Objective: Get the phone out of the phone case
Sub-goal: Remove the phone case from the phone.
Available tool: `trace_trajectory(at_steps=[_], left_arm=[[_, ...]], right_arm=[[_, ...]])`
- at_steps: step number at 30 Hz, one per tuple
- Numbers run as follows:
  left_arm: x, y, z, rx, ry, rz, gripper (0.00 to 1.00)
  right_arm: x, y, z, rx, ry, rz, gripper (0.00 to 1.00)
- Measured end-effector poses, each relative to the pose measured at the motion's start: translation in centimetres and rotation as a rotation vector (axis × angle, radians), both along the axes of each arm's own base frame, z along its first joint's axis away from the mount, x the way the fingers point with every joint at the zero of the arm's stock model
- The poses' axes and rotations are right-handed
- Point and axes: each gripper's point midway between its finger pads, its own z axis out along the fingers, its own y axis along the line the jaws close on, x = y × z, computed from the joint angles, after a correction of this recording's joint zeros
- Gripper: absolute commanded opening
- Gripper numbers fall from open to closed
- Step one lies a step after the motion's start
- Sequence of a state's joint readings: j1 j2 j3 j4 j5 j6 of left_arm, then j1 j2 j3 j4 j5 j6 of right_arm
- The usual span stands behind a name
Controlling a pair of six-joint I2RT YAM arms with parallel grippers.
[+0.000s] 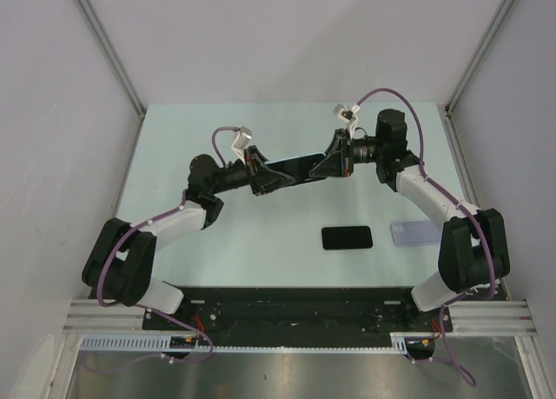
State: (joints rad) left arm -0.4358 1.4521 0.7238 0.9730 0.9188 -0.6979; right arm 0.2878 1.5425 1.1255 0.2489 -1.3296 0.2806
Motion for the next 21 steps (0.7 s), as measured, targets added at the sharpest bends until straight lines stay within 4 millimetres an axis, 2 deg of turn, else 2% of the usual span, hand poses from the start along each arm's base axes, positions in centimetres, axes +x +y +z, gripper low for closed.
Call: trace_trajectory(at_steps=[2,3,5,6,10,11,12,14,15,18,21], left_arm=[[0.1,0.0,-0.1,0.002,0.004,0.002,0.23],[0.1,0.0,-0.1,0.003,0.006,0.005,0.13],[0.0,0.0,-0.2,0.005,0.017,0.0,0.07],[0.0,0.0,-0.2,0.003,0.017,-0.002,0.0],[0.0,-0.1,0.0,0.002,0.013,-0.005,0.01],[0.0,-0.1,0.0,0.002,0.012,-0.005,0.0],[0.0,-0.1,0.0,0.002,0.011,-0.005,0.0],[0.0,-0.1,0.0,0.003,0.006,-0.005,0.0],[-0.1,-0.1,0.0,0.003,0.005,-0.005,0.0],[-0.2,-0.3,-0.3,0.015,-0.002,-0.012,0.0],[-0.5,-0.6,-0.6,0.025,-0.002,-0.023,0.0]], right_arm=[[0.0,0.0,0.0,0.0,0.0,0.001,0.0],[0.0,0.0,0.0,0.0,0.0,0.002,0.0],[0.0,0.0,0.0,0.003,-0.013,0.005,0.0],[-0.1,0.0,0.1,0.005,-0.023,0.01,0.0],[-0.1,0.0,0.2,0.007,-0.03,0.012,0.0],[-0.1,0.0,0.2,0.007,-0.03,0.012,0.04],[-0.1,-0.1,0.2,0.008,-0.031,0.013,0.16],[-0.1,-0.1,0.2,0.008,-0.032,0.012,0.29],[-0.1,-0.1,0.2,0.007,-0.027,0.011,0.38],[0.7,-0.2,0.4,0.005,-0.026,-0.028,0.47],[1.3,-0.6,0.9,0.01,-0.037,-0.059,0.51]])
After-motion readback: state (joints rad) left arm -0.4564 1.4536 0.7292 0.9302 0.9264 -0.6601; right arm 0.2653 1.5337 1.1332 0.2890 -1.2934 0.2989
